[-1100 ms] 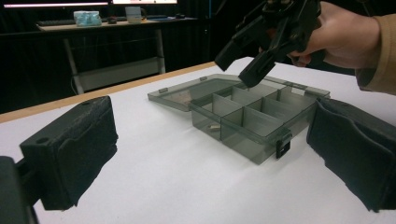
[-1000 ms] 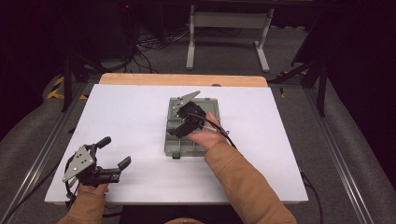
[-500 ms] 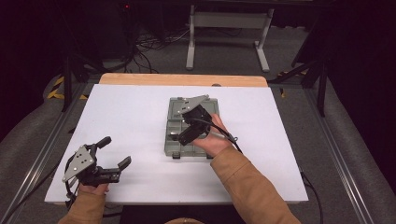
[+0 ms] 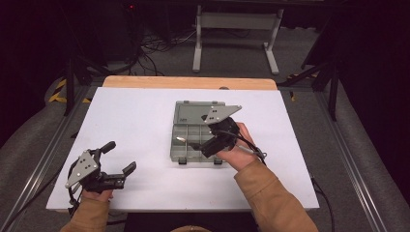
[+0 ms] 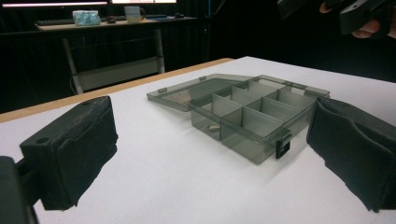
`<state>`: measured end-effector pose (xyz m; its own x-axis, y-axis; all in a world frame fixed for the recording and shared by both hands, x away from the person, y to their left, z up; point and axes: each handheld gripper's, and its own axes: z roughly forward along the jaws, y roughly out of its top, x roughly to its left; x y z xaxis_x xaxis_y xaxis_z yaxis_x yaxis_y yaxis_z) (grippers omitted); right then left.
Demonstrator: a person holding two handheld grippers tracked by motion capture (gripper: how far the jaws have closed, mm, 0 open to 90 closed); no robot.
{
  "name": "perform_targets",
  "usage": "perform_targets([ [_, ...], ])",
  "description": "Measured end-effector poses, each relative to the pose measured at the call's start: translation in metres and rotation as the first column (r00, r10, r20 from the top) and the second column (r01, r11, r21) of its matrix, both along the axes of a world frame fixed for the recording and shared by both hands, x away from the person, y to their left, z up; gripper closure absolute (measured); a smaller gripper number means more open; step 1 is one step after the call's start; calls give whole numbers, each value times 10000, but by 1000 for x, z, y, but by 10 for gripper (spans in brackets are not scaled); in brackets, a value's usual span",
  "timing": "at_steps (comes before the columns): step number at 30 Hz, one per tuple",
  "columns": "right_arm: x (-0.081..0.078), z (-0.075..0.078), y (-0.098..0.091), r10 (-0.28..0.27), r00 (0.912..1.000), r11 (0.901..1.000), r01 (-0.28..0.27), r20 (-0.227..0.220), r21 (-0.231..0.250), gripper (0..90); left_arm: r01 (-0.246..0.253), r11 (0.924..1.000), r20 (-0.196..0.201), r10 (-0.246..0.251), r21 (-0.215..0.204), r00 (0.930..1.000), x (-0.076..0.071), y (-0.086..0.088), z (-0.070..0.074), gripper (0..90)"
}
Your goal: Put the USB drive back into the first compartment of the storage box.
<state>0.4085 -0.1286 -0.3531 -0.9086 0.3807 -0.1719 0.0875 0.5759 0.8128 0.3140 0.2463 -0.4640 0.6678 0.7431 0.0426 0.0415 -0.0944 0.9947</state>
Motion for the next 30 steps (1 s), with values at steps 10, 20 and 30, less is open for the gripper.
perform_targets([
  [10,-19,0,-36,-566,9977,9961,539,373,695,36,-23,10000,-5,23,-38,10000,1,-1,0,23],
  [20,-36,-10,-72,-1136,9912,9791,1001,676,1771,35,-47,10000,-15,47,-87,10000,2,0,0,23],
  [30,-48,-26,-102,-1517,9847,9556,1239,861,2673,33,-39,9999,-2,39,-110,10000,2,0,0,23],
])
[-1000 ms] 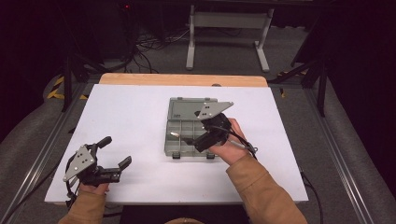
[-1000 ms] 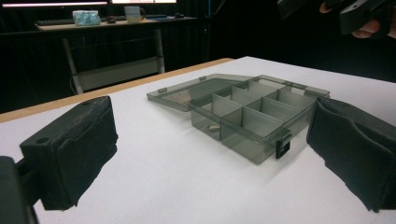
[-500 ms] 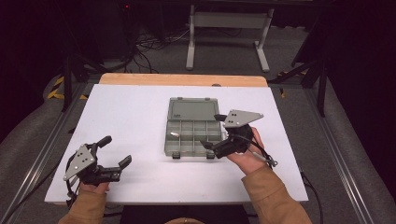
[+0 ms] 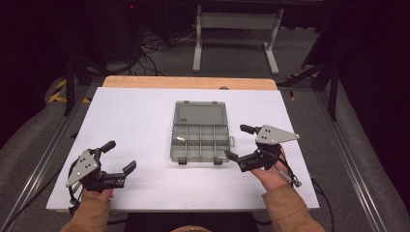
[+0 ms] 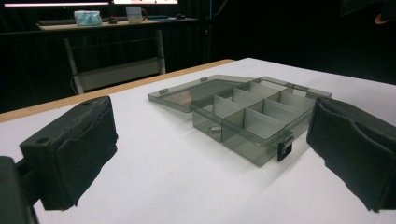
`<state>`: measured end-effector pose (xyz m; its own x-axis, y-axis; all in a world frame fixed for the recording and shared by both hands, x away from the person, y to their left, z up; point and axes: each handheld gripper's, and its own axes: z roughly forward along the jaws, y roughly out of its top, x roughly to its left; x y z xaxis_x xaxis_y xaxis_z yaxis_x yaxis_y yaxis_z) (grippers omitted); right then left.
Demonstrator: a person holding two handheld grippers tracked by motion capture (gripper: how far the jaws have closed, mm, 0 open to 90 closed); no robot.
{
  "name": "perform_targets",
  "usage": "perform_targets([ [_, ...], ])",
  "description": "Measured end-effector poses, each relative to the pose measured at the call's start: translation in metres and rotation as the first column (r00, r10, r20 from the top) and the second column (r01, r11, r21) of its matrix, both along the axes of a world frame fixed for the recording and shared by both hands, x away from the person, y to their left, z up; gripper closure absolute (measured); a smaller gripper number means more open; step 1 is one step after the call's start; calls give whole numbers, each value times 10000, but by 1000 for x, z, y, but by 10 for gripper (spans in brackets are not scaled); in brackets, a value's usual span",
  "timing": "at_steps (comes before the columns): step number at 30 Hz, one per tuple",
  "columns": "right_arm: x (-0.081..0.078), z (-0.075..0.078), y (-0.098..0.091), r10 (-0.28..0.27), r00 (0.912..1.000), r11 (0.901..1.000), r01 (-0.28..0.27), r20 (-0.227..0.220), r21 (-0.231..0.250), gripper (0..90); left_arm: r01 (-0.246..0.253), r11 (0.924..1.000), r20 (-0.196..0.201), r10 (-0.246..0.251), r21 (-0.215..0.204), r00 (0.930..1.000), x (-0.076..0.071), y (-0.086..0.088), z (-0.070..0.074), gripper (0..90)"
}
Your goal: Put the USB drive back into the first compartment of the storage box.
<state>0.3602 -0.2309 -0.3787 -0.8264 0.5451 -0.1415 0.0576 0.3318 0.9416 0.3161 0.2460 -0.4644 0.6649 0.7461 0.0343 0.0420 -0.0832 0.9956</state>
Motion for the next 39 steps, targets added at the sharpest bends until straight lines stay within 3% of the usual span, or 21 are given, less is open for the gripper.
perform_targets([
  [14,-12,-38,-27,-923,9951,9930,893,361,773,21,25,10000,57,-24,-33,10000,0,0,0,21],
  [30,-14,-72,-33,-1196,9928,9908,1188,89,655,14,109,9999,69,-109,-108,9999,1,2,-2,16],
  [39,-17,-93,-32,-1162,9924,9917,1182,-418,497,13,179,9996,52,-178,-212,9998,1,2,-4,15],
])
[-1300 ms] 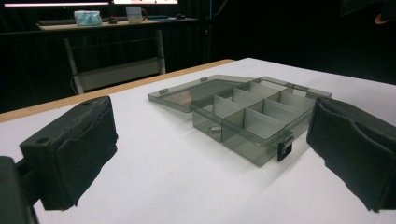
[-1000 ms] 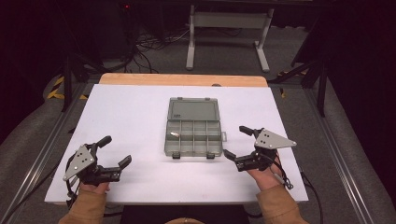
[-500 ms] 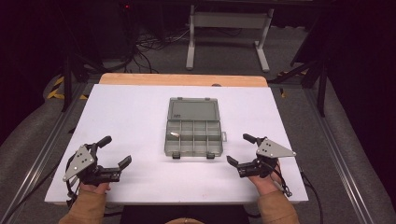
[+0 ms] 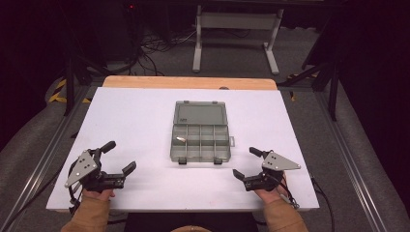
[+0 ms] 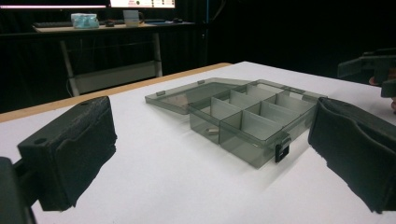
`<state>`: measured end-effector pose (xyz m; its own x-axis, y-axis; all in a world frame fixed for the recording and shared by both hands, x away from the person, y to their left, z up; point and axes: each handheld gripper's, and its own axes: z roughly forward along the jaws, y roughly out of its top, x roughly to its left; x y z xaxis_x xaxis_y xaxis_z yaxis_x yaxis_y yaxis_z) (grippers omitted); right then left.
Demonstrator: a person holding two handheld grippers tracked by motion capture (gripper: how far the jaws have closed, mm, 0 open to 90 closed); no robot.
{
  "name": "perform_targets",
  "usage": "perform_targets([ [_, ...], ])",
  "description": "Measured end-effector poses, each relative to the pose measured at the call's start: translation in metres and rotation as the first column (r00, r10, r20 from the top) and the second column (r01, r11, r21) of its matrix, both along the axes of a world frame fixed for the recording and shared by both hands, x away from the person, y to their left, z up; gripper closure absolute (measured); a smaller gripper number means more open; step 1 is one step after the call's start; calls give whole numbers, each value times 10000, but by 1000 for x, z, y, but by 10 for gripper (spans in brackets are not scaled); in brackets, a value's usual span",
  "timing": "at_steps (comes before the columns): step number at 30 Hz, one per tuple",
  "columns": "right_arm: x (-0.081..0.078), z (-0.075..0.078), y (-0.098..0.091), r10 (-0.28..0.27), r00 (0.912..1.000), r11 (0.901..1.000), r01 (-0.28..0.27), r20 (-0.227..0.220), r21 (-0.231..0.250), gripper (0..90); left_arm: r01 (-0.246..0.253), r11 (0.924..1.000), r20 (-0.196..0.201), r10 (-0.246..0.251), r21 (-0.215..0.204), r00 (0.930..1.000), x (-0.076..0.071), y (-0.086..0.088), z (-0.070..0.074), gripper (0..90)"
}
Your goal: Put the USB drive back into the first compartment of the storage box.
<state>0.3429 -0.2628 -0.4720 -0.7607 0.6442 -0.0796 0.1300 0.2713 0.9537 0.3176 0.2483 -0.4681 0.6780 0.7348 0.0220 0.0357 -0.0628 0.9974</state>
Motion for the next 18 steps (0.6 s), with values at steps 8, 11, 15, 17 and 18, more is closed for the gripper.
perform_targets([
  [8,0,-1,2,-26,10000,10000,25,83,96,12,-19,9998,-1,19,-216,10000,1,3,-1,14],
  [11,0,0,2,-12,10000,9999,11,72,154,11,-16,9998,11,16,-200,10000,0,3,-1,14],
  [15,-1,1,-1,-53,9999,9989,48,90,457,10,-9,9998,15,9,-197,10000,0,3,-1,14],
  [17,-1,1,-1,-56,9999,9989,51,111,469,10,-15,9998,-19,15,-200,10000,1,3,-1,14],
  [18,-1,1,-1,-47,9999,9988,41,116,479,10,-18,9998,-26,17,-202,10000,1,2,-1,14],
])
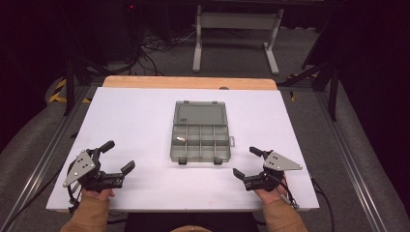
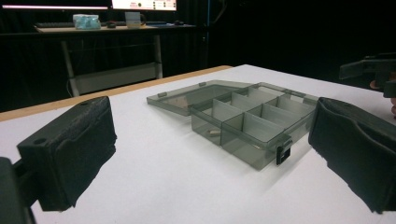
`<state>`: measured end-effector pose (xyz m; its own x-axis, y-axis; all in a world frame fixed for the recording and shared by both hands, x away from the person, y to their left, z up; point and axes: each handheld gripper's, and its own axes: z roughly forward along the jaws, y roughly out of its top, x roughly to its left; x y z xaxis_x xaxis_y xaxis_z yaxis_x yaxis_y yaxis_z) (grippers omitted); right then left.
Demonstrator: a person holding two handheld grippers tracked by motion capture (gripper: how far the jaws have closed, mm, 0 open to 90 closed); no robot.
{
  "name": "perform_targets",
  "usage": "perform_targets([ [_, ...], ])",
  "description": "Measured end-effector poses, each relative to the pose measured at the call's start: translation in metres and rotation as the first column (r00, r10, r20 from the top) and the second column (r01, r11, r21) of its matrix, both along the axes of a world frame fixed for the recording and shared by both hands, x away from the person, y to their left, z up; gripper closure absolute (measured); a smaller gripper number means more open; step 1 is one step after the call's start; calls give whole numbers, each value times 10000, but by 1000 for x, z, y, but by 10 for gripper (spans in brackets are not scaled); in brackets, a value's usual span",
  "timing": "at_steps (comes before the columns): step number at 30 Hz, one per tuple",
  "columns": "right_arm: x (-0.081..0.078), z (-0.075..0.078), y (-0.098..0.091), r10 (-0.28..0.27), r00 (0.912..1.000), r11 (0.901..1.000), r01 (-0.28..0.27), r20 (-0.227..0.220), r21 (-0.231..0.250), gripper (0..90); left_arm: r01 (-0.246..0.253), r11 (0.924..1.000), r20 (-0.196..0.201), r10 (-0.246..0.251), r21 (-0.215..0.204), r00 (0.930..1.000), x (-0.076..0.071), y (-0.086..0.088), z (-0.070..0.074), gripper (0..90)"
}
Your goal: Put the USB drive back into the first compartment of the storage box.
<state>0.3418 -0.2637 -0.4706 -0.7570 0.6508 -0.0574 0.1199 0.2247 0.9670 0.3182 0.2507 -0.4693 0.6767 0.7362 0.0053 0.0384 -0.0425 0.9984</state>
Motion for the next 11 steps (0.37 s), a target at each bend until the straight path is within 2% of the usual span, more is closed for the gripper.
perform_targets([
  [11,-1,2,-1,54,10000,9998,-55,71,169,9,-27,9999,22,26,124,10000,0,-2,0,14],
])
